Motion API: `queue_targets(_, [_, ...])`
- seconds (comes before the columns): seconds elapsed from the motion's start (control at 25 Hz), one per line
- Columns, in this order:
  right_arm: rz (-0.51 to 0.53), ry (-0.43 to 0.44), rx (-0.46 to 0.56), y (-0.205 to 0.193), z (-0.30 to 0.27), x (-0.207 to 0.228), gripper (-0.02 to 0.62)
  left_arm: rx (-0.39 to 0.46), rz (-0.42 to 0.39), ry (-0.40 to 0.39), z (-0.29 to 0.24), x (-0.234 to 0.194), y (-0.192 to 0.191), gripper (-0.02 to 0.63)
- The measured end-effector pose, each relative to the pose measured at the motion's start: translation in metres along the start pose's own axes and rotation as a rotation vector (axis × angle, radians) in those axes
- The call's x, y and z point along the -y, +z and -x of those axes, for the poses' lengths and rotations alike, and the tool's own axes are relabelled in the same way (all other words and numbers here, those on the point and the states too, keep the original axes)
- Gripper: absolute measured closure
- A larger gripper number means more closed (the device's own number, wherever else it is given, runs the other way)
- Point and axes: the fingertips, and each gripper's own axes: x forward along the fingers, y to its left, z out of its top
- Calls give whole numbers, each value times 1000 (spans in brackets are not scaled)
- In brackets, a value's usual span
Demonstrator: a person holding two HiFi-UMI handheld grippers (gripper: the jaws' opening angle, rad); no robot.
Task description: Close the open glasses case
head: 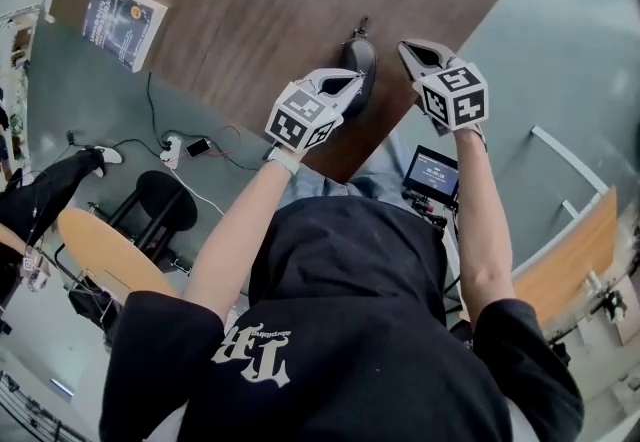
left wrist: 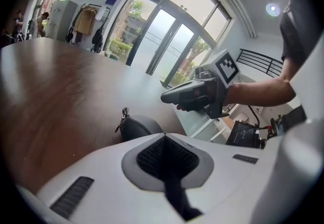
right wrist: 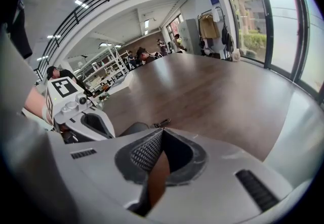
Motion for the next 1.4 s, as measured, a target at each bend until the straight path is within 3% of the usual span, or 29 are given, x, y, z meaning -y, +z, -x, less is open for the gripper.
queue_targets(0.56, [209, 157, -38, 74, -59, 8, 609, 109, 89, 48, 0, 12, 0, 600])
queue_targets(0.72, [348, 279, -211, 74, -63, -18, 609, 119, 81, 75, 6, 31, 1, 600])
queue_targets(0.92, [409, 413, -520, 55, -68, -61, 609, 130, 71, 109, 18, 35, -5, 600])
queue_targets(1.2, [454, 472, -731, 33, -73, -98, 609, 118, 43, 152, 15, 39, -8, 600])
queue_targets(1.4, [511, 436, -812, 16, -76, -108, 609, 110, 25, 175, 10, 42, -8, 600])
